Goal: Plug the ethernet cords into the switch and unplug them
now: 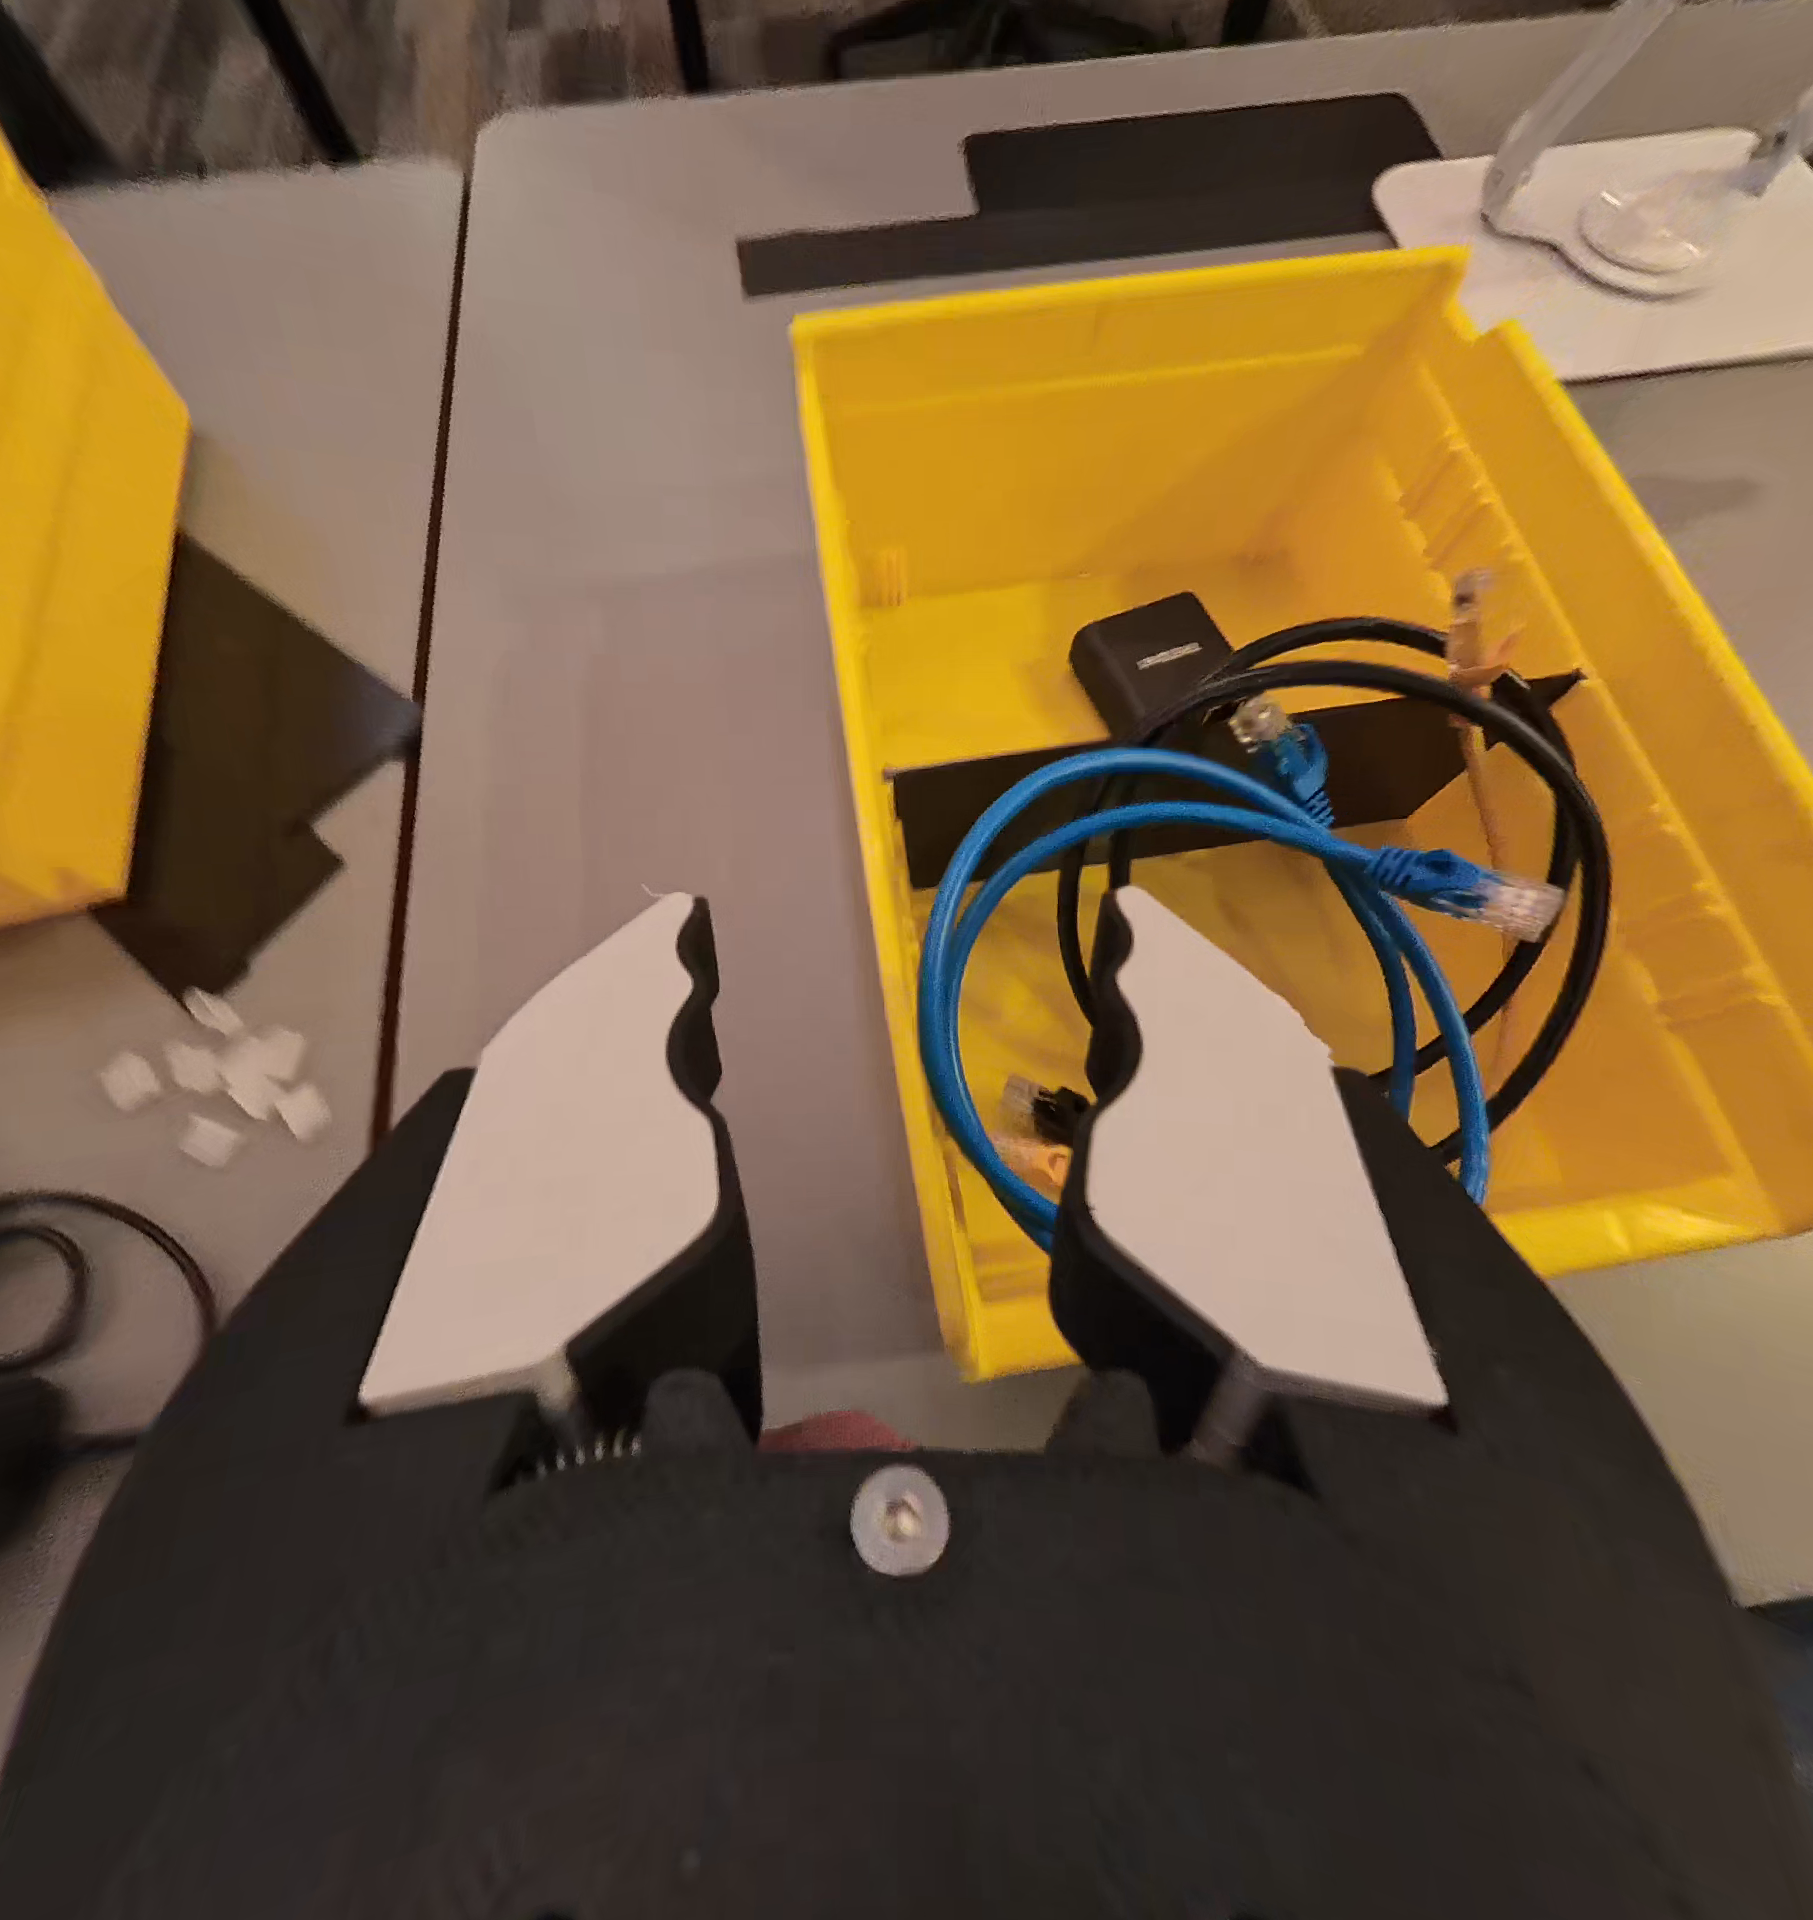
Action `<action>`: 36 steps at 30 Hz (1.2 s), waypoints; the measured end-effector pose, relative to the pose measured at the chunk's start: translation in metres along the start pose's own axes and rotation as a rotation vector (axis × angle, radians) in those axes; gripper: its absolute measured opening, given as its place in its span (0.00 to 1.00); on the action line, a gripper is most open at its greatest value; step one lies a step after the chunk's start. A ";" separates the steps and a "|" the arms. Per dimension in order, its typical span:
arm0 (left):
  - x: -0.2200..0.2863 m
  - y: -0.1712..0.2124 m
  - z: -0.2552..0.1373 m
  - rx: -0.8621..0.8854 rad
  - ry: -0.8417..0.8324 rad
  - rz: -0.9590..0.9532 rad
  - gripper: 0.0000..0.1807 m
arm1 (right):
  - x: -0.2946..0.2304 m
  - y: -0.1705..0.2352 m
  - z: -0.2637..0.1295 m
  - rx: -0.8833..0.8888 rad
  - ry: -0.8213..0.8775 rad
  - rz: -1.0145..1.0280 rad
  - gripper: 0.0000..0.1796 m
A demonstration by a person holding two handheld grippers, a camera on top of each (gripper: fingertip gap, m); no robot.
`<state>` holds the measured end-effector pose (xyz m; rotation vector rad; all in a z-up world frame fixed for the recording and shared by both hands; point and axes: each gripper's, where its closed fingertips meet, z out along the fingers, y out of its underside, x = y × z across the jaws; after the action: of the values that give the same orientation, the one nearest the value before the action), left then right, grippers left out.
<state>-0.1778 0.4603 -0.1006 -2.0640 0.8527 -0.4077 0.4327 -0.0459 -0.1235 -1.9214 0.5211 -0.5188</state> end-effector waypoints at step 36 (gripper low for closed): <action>0.102 0.012 0.182 -0.882 0.512 1.001 0.33 | -0.105 -0.065 -0.021 0.242 -0.203 -0.301 0.11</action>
<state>-0.0087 0.4905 -0.2199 -1.9057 2.5464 0.0476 0.3440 0.0233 -0.0684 -1.8002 0.0331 -0.5435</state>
